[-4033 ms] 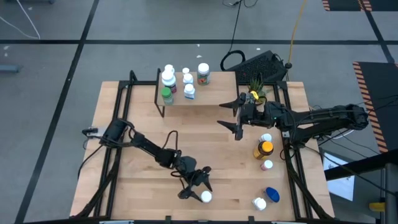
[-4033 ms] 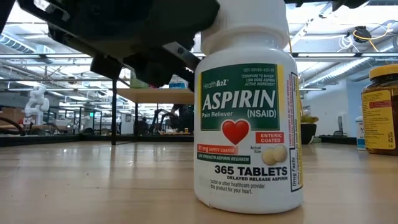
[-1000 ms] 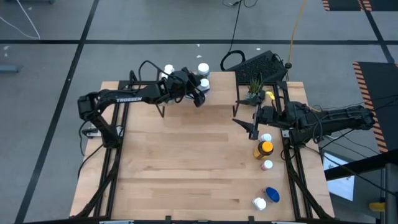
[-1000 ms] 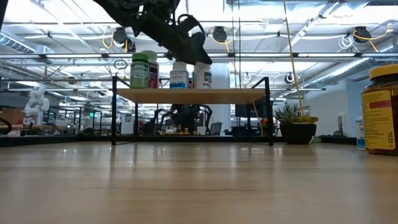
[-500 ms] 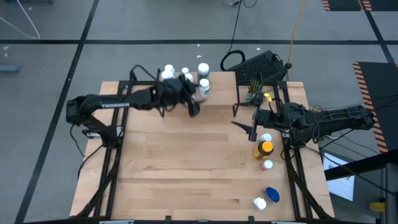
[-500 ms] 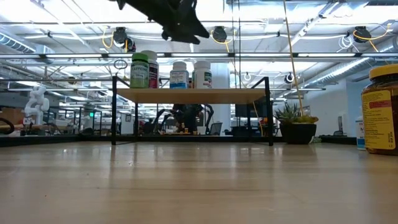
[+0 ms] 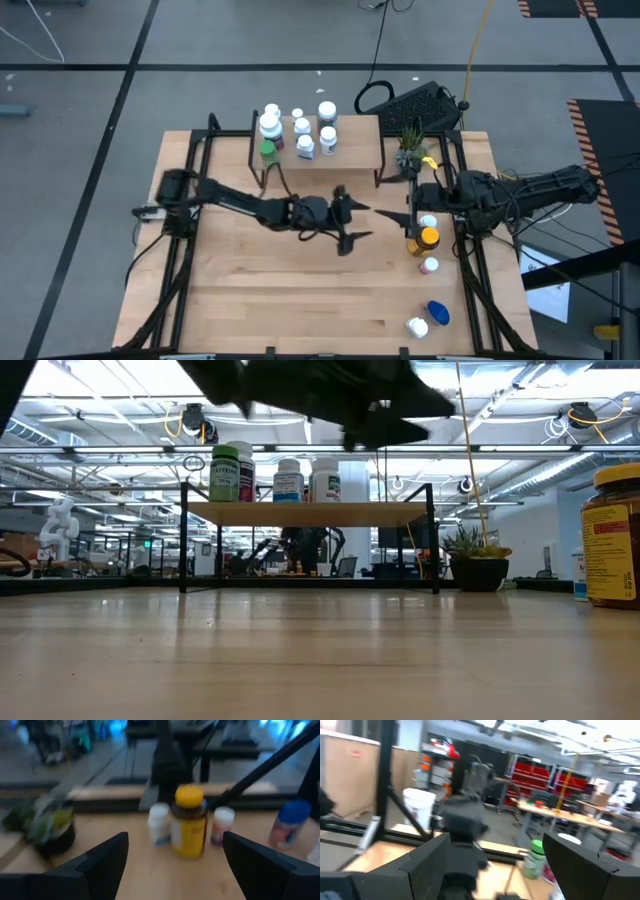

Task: Pick and place medicine bottles onto shelf by color
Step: Put the yellow pill bottle on the shelf

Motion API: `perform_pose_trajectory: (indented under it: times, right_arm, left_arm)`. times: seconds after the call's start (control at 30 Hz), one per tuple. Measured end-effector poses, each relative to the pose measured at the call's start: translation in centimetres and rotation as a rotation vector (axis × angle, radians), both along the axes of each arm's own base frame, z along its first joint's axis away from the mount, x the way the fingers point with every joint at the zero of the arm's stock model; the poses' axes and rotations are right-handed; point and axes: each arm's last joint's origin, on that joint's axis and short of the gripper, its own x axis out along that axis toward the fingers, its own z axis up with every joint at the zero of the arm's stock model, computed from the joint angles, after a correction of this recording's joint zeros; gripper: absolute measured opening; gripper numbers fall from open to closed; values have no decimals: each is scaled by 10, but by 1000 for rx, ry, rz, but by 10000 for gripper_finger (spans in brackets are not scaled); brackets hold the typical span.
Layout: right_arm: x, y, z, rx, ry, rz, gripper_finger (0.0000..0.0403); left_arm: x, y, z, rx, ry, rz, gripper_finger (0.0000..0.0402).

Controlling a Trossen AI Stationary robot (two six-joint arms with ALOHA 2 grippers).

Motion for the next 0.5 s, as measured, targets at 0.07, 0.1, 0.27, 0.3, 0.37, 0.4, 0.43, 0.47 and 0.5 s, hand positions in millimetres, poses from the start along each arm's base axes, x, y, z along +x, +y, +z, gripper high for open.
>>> perform_pose_trajectory:
  times: [0.07, 0.1, 0.27, 0.3, 0.37, 0.4, 0.43, 0.47, 0.5]
  right_arm:
    - [-4, 6, 2, 4, -13, 43, 313]
    - [-7, 9, 4, 4, -16, 63, 313]
    - [-20, 19, 8, -9, -34, 118, 313]
    - [-21, 20, 9, -10, -39, 124, 313]
    - [-23, 21, 9, -21, -38, 133, 313]
    - [-24, 22, 9, -26, -34, 137, 313]
    - [-24, 22, 8, -29, -28, 139, 313]
    - [-24, 22, 8, -30, -28, 139, 313]
    - [-24, 22, 8, -31, -29, 139, 313]
  left_arm:
    - [14, 1, -6, 0, -41, -56, 326]
    - [23, 2, -9, -10, -44, -91, 326]
    - [70, 6, -26, -11, -17, -187, 326]
    - [78, 6, -29, 10, -18, -190, 326]
    - [92, 6, -32, 38, -26, -214, 326]
    - [98, 6, -32, 46, -45, -232, 326]
    - [103, 6, -31, 49, -58, -257, 326]
    - [108, 5, -30, 49, -74, -282, 326]
    - [113, 6, -29, 51, -93, -298, 326]
